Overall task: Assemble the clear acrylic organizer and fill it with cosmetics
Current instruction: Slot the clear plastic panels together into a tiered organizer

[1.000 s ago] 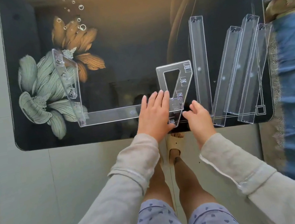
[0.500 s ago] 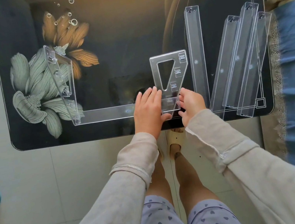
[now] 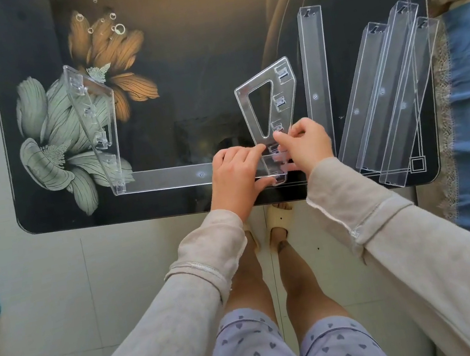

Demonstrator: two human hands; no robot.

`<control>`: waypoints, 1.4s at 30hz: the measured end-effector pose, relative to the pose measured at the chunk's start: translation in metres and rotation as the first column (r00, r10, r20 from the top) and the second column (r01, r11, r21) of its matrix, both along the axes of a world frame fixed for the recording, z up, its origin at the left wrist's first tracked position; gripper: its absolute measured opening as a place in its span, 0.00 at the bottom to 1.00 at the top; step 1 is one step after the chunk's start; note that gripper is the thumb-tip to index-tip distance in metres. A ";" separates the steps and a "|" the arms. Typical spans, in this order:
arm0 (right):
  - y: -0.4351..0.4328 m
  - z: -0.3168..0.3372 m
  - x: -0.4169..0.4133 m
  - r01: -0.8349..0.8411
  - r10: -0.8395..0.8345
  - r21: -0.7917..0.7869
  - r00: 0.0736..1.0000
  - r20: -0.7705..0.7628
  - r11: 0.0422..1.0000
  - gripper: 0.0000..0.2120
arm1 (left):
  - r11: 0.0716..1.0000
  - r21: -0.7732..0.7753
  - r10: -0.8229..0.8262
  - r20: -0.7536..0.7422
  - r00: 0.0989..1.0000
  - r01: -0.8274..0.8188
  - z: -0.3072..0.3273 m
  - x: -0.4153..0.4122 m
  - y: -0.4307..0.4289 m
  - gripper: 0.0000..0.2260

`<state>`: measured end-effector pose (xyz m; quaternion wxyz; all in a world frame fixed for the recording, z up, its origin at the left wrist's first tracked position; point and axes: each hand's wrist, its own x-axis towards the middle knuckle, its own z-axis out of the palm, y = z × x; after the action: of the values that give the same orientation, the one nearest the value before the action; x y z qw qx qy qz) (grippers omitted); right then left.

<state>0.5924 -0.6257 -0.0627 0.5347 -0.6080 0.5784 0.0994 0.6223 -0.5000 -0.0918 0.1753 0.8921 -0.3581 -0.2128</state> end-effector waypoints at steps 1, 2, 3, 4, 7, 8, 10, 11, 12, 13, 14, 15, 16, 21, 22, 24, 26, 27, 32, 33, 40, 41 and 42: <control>-0.003 0.000 -0.004 -0.069 0.070 -0.050 0.997 0.018 0.996 0.14 | 1.000 -0.009 -0.025 0.001 1.000 0.025 0.001 0.000 0.002 0.24; -0.006 0.002 -0.007 -0.125 0.128 -0.088 0.991 0.026 0.988 0.15 | 0.998 -0.018 -0.053 0.010 0.999 0.053 0.002 -0.001 0.003 0.22; -0.009 0.003 -0.009 -0.166 0.170 -0.107 0.985 0.030 0.980 0.15 | 0.997 -0.026 -0.077 0.022 0.997 0.078 0.002 -0.002 0.004 0.21; -0.012 0.003 -0.012 -0.191 0.196 -0.119 0.980 0.038 0.974 0.14 | 0.995 -0.030 -0.092 0.029 0.995 0.093 0.003 -0.002 0.004 0.21; -0.017 0.002 -0.017 -0.263 0.274 -0.161 0.960 0.052 0.951 0.10 | 0.992 -0.047 -0.117 0.051 0.992 0.119 0.006 -0.003 0.004 0.20; -0.017 0.001 -0.018 -0.273 0.289 -0.196 0.956 0.056 0.942 0.09 | 0.991 -0.054 -0.122 0.061 0.991 0.125 0.006 -0.004 0.004 0.20; -0.017 0.000 -0.017 -0.263 0.286 -0.259 0.957 0.056 0.929 0.09 | 0.990 -0.058 -0.128 0.065 0.990 0.131 0.007 -0.004 0.004 0.19; -0.017 -0.001 -0.017 -0.256 0.283 -0.284 0.958 0.055 0.924 0.09 | 0.990 -0.056 -0.127 0.059 0.990 0.131 0.007 -0.004 0.004 0.19; -0.017 -0.002 -0.016 -0.258 0.287 -0.309 0.956 0.053 0.915 0.09 | 0.991 -0.050 -0.125 0.052 0.991 0.127 0.007 -0.005 0.003 0.19; -0.016 -0.002 -0.015 -0.268 0.299 -0.332 0.953 0.045 0.905 0.09 | 0.991 -0.042 -0.122 0.051 0.991 0.125 0.007 -0.005 0.002 0.19; -0.016 -0.003 -0.015 -0.283 0.315 -0.353 0.948 0.035 0.892 0.10 | 0.992 -0.036 -0.121 0.059 0.991 0.124 0.006 -0.005 0.002 0.18; -0.016 -0.002 -0.014 -0.298 0.331 -0.370 0.943 0.027 0.880 0.10 | 0.992 -0.033 -0.118 0.069 0.991 0.121 0.006 -0.005 0.001 0.18; -0.016 -0.003 -0.014 -0.311 0.345 -0.382 0.938 0.023 0.870 0.10 | 0.993 -0.031 -0.113 0.069 0.991 0.115 0.005 -0.006 0.001 0.18; -0.018 -0.003 -0.014 -0.348 0.393 -0.421 0.919 0.023 0.838 0.10 | 0.995 -0.025 -0.099 0.054 0.994 0.101 0.004 -0.008 -0.001 0.17; -0.018 -0.004 -0.014 -0.357 0.407 -0.439 0.913 0.022 0.825 0.10 | 0.995 -0.024 -0.097 0.046 0.994 0.098 0.005 -0.008 -0.002 0.17; -0.018 -0.005 -0.014 -0.384 0.438 -0.491 0.899 -0.004 0.782 0.10 | 0.995 -0.019 -0.098 0.019 0.995 0.099 0.005 -0.008 -0.003 0.18; -0.017 -0.006 -0.014 -0.412 0.465 -0.523 0.885 -0.035 0.746 0.11 | 0.994 -0.020 -0.104 0.013 0.995 0.104 0.005 -0.008 -0.005 0.17; -0.017 -0.007 -0.013 -0.422 0.476 -0.528 0.879 -0.040 0.737 0.11 | 0.994 -0.024 -0.104 0.020 0.994 0.104 0.005 -0.008 -0.005 0.17; -0.019 -0.010 -0.013 -0.437 0.495 -0.548 0.868 -0.048 0.713 0.11 | 0.992 -0.040 -0.118 0.027 0.993 0.119 0.008 -0.006 -0.007 0.16; -0.020 -0.010 -0.014 -0.442 0.500 -0.553 0.865 -0.052 0.707 0.11 | 0.991 -0.046 -0.123 0.026 0.992 0.124 0.009 -0.006 -0.008 0.16; -0.018 -0.012 -0.012 -0.469 0.530 -0.584 0.844 -0.077 0.663 0.14 | 0.991 -0.066 -0.113 0.008 0.994 0.114 0.012 -0.009 -0.011 0.15; -0.018 -0.012 -0.011 -0.474 0.536 -0.591 0.840 -0.082 0.652 0.16 | 0.991 -0.066 -0.116 0.011 0.993 0.116 0.012 -0.009 -0.011 0.15; -0.017 -0.012 -0.011 -0.479 0.542 -0.596 0.836 -0.086 0.644 0.18 | 0.991 -0.066 -0.117 0.011 0.993 0.117 0.012 -0.009 -0.011 0.15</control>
<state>0.5811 -0.6432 -0.0743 0.2945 -0.8862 0.3565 0.0288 0.6138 -0.5110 -0.0794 0.1908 0.8640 -0.4172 -0.2077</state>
